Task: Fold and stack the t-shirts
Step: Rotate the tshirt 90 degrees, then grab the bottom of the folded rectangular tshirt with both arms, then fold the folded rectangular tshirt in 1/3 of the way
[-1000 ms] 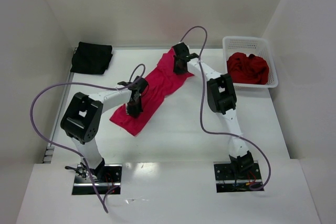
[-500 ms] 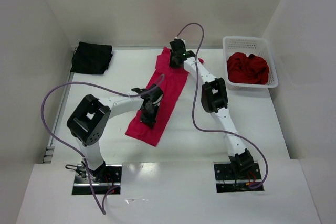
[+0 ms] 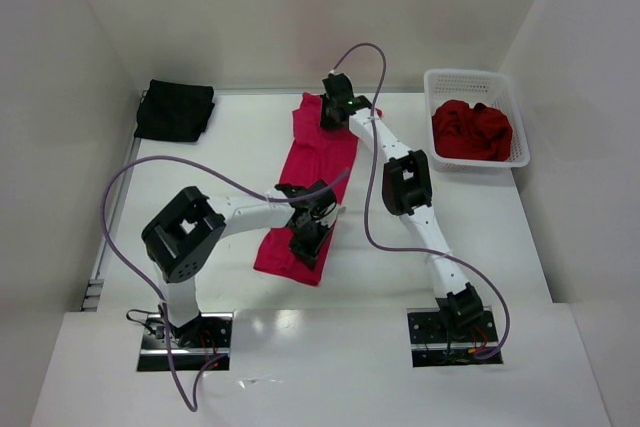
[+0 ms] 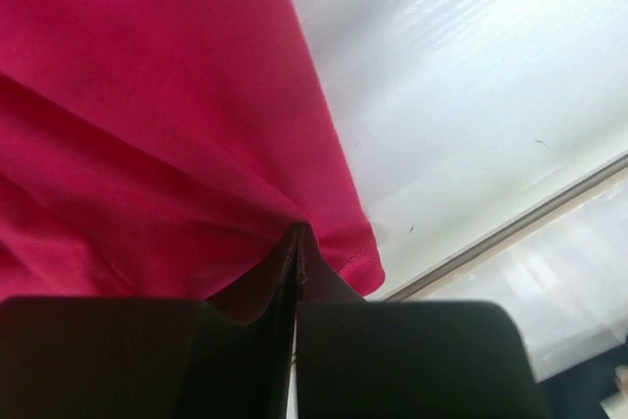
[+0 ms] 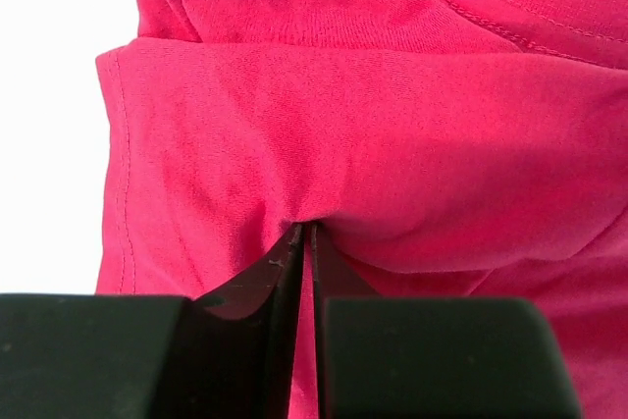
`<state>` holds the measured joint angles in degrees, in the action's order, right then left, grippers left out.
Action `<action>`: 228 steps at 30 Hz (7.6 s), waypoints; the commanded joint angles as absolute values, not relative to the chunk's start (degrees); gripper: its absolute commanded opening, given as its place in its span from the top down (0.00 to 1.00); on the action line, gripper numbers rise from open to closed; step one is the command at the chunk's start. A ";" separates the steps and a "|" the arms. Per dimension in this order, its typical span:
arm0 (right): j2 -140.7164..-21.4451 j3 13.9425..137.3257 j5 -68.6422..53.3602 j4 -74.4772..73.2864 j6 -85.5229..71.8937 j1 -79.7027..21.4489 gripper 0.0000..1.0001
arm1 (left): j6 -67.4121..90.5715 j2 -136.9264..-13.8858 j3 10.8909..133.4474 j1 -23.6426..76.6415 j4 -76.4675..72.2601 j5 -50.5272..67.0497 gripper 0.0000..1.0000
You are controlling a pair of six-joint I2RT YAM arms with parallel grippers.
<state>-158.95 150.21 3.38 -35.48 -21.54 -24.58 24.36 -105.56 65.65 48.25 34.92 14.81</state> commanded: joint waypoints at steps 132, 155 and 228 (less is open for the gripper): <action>-74.00 41.14 -3.43 -37.45 -51.06 -46.32 0.09 | 50.19 -72.77 39.20 40.78 23.29 17.23 0.05; -72.86 33.66 -6.50 -26.98 -57.92 -46.85 0.36 | 51.24 -83.32 40.87 44.82 21.88 13.71 0.11; -84.10 62.03 -4.92 -25.23 -41.23 -31.12 1.00 | 33.50 -89.26 67.31 20.50 32.87 16.17 1.00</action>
<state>-81.45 57.63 -6.42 -28.53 -45.63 -33.04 39.86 -84.68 63.44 24.03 33.56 13.43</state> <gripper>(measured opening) 0.010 0.009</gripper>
